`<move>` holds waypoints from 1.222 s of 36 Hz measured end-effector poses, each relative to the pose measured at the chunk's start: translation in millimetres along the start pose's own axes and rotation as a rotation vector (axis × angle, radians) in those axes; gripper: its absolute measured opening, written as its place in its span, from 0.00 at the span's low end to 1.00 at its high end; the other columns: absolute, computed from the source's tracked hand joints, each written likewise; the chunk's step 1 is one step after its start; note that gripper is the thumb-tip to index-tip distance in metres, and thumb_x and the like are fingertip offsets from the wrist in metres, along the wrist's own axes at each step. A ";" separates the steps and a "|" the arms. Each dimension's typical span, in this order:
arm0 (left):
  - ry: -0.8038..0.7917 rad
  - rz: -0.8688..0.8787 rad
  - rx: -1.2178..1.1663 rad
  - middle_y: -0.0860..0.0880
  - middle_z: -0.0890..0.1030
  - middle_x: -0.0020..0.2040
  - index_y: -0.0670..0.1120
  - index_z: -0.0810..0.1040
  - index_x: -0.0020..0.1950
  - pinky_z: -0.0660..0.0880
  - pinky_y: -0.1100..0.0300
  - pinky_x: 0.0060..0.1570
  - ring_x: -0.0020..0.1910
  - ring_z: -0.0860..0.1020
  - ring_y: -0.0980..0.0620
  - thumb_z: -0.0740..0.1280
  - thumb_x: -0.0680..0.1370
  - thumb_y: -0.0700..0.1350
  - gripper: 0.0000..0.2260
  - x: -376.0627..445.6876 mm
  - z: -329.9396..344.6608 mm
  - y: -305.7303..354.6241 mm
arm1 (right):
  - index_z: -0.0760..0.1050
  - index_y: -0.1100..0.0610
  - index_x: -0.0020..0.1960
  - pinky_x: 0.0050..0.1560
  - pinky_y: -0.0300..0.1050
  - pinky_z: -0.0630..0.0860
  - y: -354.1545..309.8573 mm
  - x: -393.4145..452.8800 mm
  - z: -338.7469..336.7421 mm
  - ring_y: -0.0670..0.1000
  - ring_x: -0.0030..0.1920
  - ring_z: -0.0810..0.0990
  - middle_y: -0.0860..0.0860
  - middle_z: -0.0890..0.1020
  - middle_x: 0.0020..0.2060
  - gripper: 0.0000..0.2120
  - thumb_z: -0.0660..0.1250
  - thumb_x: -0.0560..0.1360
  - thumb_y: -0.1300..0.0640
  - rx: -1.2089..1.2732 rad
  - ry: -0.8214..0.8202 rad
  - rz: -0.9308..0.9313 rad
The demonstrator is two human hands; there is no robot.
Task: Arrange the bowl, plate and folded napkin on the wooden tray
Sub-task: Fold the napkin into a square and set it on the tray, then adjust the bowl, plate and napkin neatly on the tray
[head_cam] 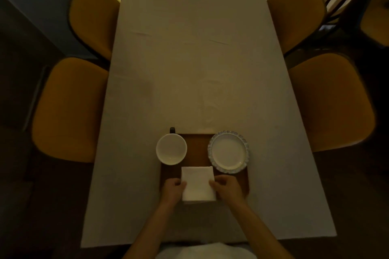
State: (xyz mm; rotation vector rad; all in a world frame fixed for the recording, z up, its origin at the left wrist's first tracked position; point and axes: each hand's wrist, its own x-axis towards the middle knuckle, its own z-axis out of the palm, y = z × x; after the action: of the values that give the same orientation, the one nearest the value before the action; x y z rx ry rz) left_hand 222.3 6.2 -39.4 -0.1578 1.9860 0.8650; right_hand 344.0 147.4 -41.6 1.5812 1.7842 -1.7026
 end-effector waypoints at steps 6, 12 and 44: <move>0.036 -0.002 -0.038 0.37 0.81 0.47 0.33 0.81 0.48 0.74 0.52 0.43 0.43 0.77 0.44 0.67 0.76 0.38 0.08 3.0 -1.3 5.4 | 0.82 0.57 0.47 0.48 0.53 0.81 -2.5 11.1 9.7 0.52 0.45 0.83 0.53 0.85 0.44 0.10 0.74 0.70 0.51 -0.132 0.083 -0.019; 0.045 -0.011 -0.114 0.39 0.80 0.53 0.33 0.79 0.54 0.73 0.54 0.46 0.49 0.77 0.43 0.68 0.76 0.40 0.12 9.8 -2.2 7.6 | 0.78 0.52 0.39 0.45 0.48 0.78 -12.1 8.9 11.2 0.52 0.43 0.82 0.53 0.84 0.40 0.08 0.74 0.70 0.50 -0.183 0.174 -0.040; 0.097 0.194 0.193 0.48 0.78 0.37 0.48 0.73 0.36 0.78 0.48 0.45 0.40 0.78 0.46 0.75 0.68 0.40 0.11 1.4 -0.6 -5.7 | 0.78 0.52 0.51 0.42 0.42 0.70 2.4 -0.3 -7.7 0.49 0.51 0.79 0.50 0.82 0.49 0.10 0.64 0.76 0.48 -0.628 0.025 -0.111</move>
State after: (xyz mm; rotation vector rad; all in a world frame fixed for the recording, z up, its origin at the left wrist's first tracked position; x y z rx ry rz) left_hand 223.5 1.9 -43.3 0.1070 2.1898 0.7932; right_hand 349.7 152.9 -40.4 1.2425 2.1607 -0.9944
